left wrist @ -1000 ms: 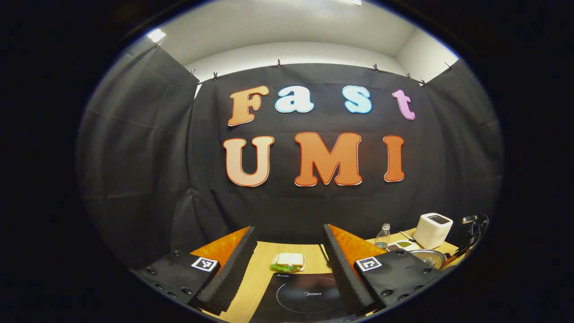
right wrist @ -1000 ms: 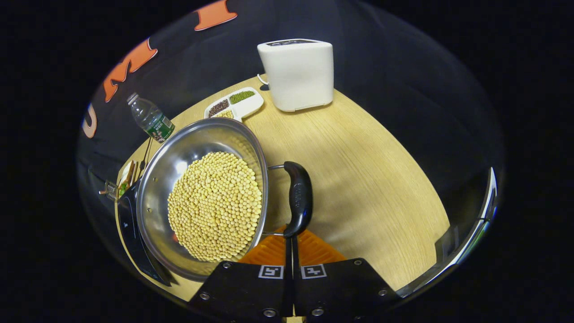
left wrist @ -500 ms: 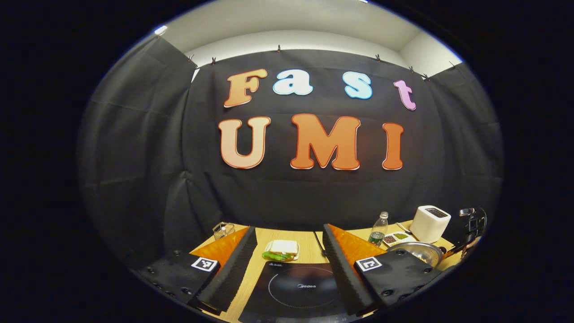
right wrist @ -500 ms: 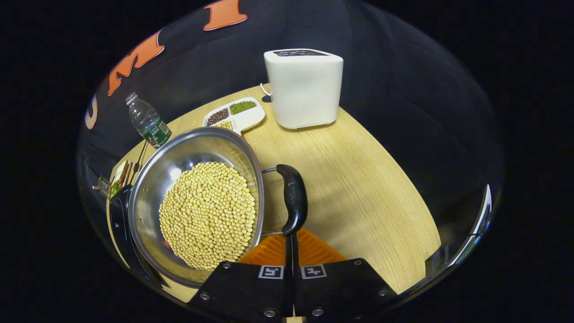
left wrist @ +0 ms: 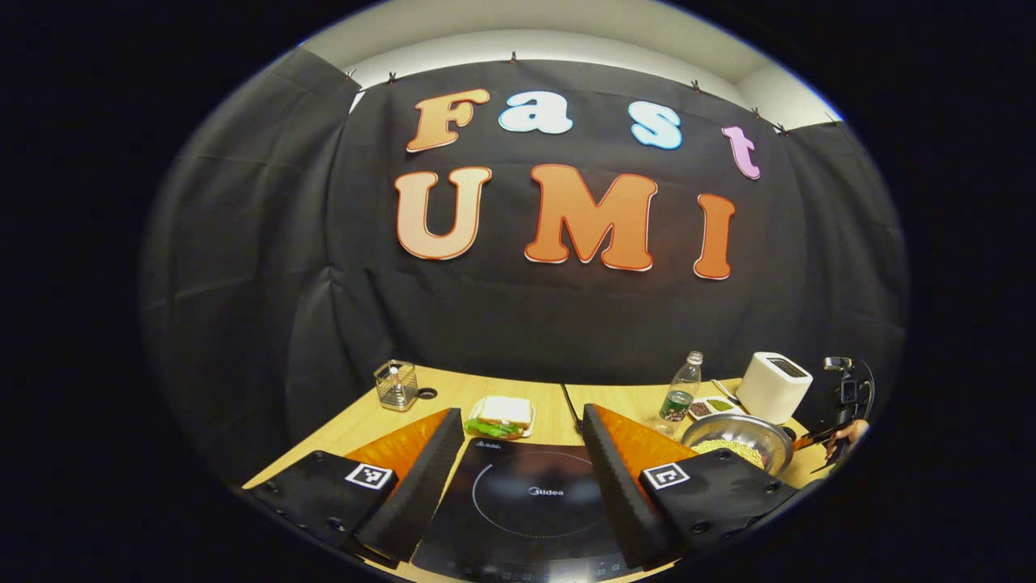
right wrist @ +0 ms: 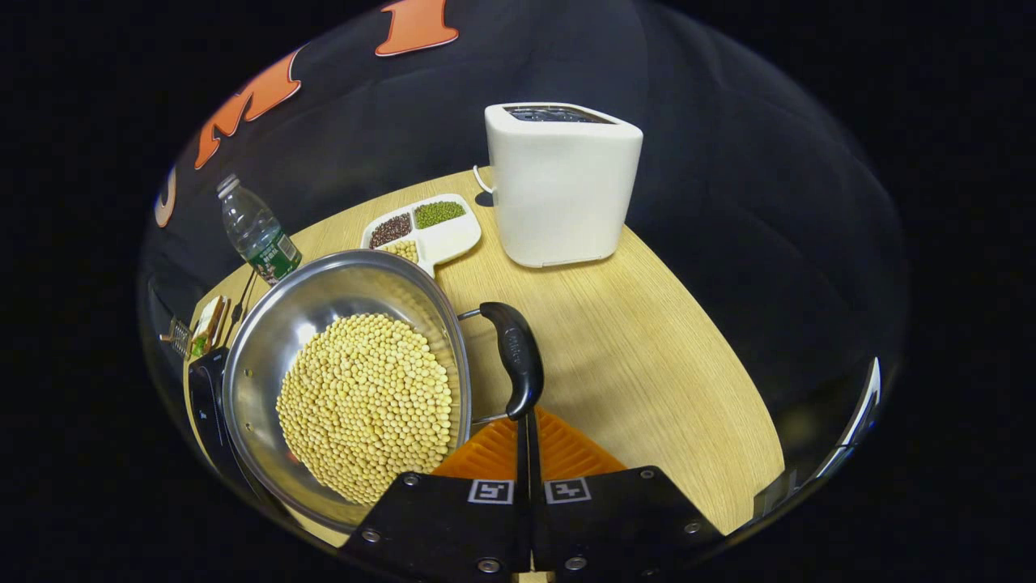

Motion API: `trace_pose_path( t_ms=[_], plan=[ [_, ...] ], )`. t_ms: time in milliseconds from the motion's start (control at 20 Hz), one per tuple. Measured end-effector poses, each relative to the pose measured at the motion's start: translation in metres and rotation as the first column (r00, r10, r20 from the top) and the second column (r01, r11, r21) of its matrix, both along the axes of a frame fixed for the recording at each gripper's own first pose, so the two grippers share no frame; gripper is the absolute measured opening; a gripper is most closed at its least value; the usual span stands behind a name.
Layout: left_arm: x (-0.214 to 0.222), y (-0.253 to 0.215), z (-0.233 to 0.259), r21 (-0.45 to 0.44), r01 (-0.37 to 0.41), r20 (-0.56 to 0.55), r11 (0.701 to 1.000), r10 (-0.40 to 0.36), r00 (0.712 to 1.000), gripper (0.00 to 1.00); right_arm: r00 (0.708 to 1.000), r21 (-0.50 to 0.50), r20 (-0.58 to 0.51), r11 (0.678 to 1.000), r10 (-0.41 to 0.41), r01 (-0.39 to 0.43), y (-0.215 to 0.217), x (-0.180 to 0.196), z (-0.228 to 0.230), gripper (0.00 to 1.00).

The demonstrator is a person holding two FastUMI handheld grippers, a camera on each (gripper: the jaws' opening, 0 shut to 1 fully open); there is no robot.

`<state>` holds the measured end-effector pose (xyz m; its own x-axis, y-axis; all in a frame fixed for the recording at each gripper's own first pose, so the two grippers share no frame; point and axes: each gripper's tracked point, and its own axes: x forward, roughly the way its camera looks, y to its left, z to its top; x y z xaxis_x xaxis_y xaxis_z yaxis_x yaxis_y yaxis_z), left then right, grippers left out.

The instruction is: First push the handle of the pot to place it horizontally, then grasp the pot with both hands and set it on the induction cooktop.

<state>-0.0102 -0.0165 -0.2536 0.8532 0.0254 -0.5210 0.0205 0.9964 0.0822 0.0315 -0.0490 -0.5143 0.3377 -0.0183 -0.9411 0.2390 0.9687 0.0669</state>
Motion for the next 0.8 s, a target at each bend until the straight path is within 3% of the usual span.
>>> trace_pose_path(
  t_ms=[100,250,400,600,650,800],
  plan=[
    [-0.003,-0.005,-0.015,-0.014,0.002,-0.030,1.000,-0.002,1.000,0.97,1.000,0.015,0.001,1.000,-0.001,0.001,-0.001,-0.001,0.002,0.00],
    [-0.006,-0.020,-0.035,-0.039,0.021,-0.083,0.999,-0.024,0.996,0.96,1.000,0.115,0.025,0.993,-0.015,0.012,0.004,-0.005,0.023,0.01],
    [-0.007,-0.042,-0.057,-0.052,0.059,-0.131,0.997,-0.065,0.989,0.97,0.995,0.116,0.087,0.993,-0.042,0.032,-0.012,0.001,0.044,0.01],
    [-0.014,-0.086,-0.090,-0.095,0.132,-0.209,0.987,-0.149,0.966,0.97,0.991,0.166,0.133,0.986,-0.011,-0.011,0.003,0.005,0.058,0.20],
    [-0.018,-0.097,-0.099,-0.106,0.144,-0.229,0.984,-0.165,0.959,0.96,0.991,0.165,0.135,0.986,0.011,-0.033,0.007,0.004,0.060,0.29],
    [-0.024,-0.124,-0.123,-0.135,0.176,-0.287,0.975,-0.209,0.935,0.97,0.983,0.112,0.162,0.988,0.090,-0.109,0.015,0.008,0.062,0.39]
  ],
)
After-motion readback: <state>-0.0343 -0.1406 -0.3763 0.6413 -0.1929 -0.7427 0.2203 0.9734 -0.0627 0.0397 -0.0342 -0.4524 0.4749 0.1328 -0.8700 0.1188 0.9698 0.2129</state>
